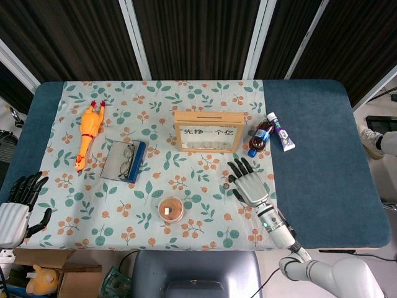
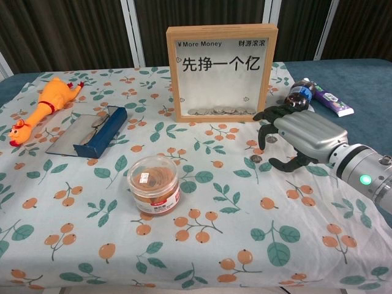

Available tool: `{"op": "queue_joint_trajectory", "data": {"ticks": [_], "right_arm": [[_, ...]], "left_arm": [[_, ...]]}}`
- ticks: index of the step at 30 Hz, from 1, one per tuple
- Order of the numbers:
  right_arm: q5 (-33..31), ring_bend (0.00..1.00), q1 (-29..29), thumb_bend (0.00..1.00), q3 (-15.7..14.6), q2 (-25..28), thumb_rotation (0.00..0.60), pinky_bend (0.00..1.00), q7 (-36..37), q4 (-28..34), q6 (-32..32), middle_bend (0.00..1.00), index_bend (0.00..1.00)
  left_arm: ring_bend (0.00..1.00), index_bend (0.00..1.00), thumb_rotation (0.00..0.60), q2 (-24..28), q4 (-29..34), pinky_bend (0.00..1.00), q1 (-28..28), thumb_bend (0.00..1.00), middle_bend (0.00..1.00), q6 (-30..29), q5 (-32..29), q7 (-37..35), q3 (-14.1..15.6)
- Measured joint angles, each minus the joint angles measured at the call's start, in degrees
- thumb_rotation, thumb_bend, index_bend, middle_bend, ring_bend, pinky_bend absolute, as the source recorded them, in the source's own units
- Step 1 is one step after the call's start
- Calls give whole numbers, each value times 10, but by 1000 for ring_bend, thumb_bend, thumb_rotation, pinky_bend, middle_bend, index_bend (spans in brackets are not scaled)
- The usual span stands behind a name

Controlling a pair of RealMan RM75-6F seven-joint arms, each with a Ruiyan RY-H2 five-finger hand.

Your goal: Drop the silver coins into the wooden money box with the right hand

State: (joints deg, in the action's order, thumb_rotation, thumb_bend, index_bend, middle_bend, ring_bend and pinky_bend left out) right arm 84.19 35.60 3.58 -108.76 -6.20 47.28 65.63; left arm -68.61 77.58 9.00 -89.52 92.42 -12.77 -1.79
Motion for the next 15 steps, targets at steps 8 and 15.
{"op": "queue_joint_trajectory", "data": {"ticks": [8, 15], "right_arm": [[6, 11, 5, 524, 0, -2, 600, 107, -9, 2, -7, 220, 557], [-1, 11, 12, 529, 7, -12, 600, 107, -28, -4, -30, 221, 564]], "left_arm": [[0, 0, 600, 1, 1, 0, -1, 455, 0, -1, -1, -1, 0], [0, 0, 600, 4, 3, 0, -2, 455, 0, 0, -3, -4, 0]]}}
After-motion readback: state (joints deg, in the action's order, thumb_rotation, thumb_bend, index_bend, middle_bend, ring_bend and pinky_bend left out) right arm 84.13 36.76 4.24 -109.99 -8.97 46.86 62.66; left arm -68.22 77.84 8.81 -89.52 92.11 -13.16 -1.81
